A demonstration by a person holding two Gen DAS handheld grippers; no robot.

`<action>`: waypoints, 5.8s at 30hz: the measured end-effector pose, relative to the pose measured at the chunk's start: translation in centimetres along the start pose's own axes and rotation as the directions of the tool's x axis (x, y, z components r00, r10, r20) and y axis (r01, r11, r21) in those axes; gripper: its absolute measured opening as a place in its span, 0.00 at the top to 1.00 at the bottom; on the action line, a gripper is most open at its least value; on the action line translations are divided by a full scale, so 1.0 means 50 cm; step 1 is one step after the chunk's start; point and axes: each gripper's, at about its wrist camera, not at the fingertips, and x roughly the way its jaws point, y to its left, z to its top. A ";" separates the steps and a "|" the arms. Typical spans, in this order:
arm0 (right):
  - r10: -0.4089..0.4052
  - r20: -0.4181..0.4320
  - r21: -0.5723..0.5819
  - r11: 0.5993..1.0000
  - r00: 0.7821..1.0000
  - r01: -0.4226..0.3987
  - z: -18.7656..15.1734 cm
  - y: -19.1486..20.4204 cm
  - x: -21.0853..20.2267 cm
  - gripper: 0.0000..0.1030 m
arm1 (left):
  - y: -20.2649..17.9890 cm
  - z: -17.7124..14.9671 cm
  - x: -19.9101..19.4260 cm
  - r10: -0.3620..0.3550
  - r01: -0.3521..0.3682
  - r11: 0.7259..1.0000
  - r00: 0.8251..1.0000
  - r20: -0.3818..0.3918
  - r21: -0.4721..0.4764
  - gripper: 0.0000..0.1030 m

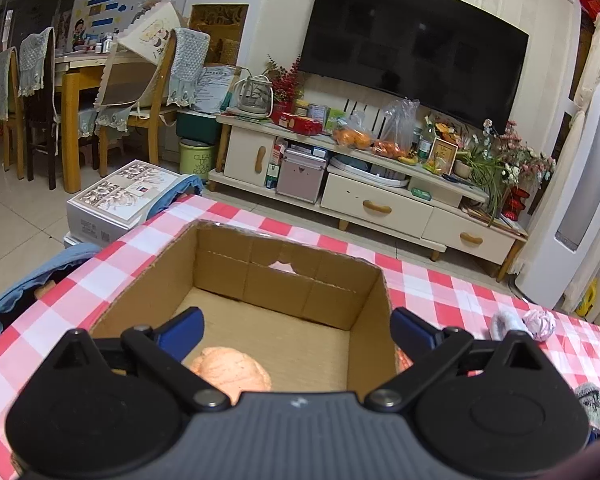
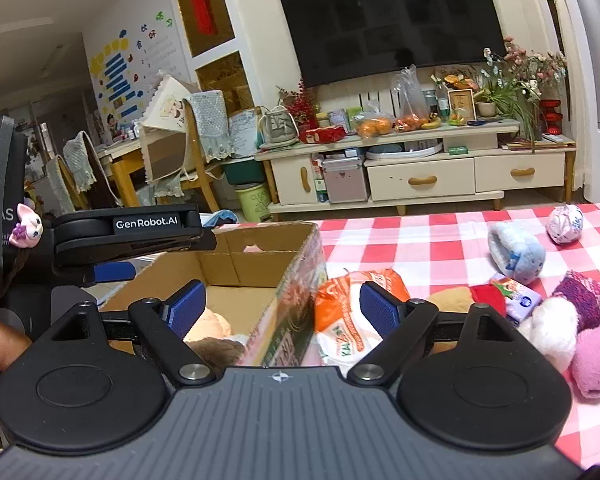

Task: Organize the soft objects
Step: 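Move the right tool to the teal round plush while the left tool approaches another white pompom, then close the right tool on the teal plush while the left tool grasps the white pompom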

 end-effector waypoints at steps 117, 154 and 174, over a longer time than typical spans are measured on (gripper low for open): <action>-0.411 -0.146 0.504 0.752 0.900 0.425 -0.090 -0.424 -0.139 0.00 | -0.482 -0.255 0.126 -0.289 0.404 0.837 0.900 -0.327 0.370 0.40; -0.441 0.055 0.260 0.873 0.896 0.414 -0.055 -0.350 -0.172 0.27 | -0.382 -0.190 0.060 -0.435 0.501 0.835 0.854 -0.287 0.225 0.69; -0.263 0.133 0.131 0.960 0.956 0.246 -0.016 -0.255 -0.159 0.27 | -0.261 -0.102 -0.003 -0.468 0.480 0.864 0.877 -0.112 0.153 0.69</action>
